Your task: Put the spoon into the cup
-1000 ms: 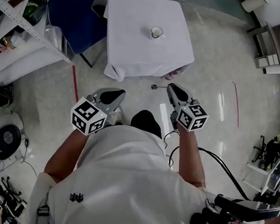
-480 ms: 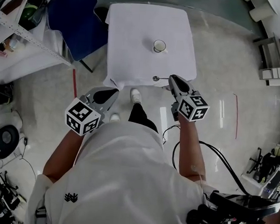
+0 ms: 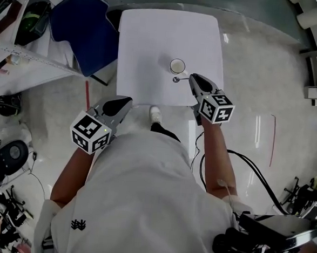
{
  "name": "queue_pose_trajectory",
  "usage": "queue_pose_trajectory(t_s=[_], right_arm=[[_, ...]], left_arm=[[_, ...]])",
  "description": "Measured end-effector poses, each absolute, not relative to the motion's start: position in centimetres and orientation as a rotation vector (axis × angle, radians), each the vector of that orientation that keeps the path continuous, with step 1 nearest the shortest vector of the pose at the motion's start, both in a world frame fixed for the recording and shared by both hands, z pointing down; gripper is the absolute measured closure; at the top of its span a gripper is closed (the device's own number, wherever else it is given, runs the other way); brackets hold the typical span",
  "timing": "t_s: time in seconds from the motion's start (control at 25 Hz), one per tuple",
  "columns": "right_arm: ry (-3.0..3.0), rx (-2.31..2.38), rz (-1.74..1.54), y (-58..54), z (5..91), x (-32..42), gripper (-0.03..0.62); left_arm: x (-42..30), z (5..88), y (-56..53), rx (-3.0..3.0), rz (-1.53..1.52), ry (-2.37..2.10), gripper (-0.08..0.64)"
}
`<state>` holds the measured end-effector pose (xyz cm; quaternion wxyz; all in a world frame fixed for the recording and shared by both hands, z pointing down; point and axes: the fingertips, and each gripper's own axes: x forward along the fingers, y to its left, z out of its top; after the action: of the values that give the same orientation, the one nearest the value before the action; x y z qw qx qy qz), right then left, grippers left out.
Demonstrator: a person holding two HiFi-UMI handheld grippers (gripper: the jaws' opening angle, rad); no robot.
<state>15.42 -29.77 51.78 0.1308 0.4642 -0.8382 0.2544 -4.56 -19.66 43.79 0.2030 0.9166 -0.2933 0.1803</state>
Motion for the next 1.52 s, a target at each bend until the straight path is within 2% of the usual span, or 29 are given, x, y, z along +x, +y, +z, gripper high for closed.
queue_pose_trajectory(t_s=[0.64, 1.52], right_arm=[[-2.4, 1.18, 0.882, -39.9, 61.1, 17.6, 0.549], [-2.326, 1.08, 0.986, -42.6, 70.0, 15.6, 0.549]], left_arm=[[-2.3, 45.0, -26.9, 2.433, 0.575, -1.009, 0.552], [-3.4, 47.0, -29.9, 2.336, 0.642, -1.057, 0.552]])
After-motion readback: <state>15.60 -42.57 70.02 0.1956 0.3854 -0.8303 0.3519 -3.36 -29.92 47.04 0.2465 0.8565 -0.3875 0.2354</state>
